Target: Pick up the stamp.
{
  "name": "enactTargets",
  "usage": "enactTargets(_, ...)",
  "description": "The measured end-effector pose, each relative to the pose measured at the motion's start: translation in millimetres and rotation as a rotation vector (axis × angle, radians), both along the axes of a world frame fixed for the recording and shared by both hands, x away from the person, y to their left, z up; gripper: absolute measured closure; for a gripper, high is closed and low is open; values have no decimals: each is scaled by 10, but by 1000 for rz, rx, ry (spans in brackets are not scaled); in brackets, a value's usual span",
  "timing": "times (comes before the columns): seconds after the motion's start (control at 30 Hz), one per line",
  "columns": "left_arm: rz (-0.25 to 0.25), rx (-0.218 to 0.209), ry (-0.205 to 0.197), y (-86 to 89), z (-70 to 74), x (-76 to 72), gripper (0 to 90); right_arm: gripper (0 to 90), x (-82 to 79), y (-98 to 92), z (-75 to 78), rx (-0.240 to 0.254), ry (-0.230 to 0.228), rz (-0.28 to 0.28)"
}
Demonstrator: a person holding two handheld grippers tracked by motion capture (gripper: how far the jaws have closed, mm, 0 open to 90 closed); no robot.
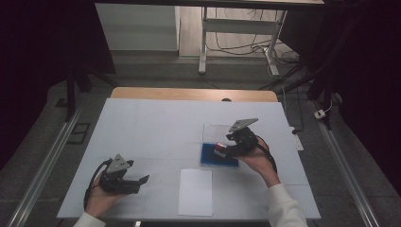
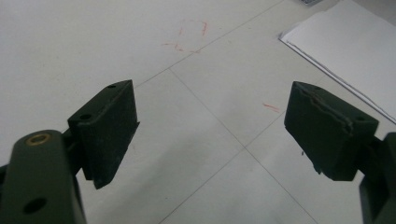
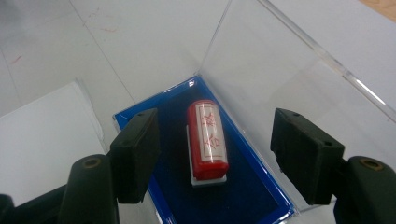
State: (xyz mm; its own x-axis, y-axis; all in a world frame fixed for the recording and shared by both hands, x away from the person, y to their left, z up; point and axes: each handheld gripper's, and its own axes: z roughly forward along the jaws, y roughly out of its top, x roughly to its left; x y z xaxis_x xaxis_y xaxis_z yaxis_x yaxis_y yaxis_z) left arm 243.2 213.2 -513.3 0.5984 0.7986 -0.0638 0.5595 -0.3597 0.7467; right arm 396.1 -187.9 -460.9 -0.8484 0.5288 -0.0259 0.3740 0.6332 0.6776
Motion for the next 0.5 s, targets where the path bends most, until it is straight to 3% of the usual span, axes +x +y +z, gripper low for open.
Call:
enactTargets(0.2, -1, 0, 3, 3, -3, 2, 174, 345, 27, 66, -66, -25, 7, 14)
enactTargets(0.5, -3, 3, 5, 4, -11, 6, 174, 458, 46, 124, -125, -61, 4, 18)
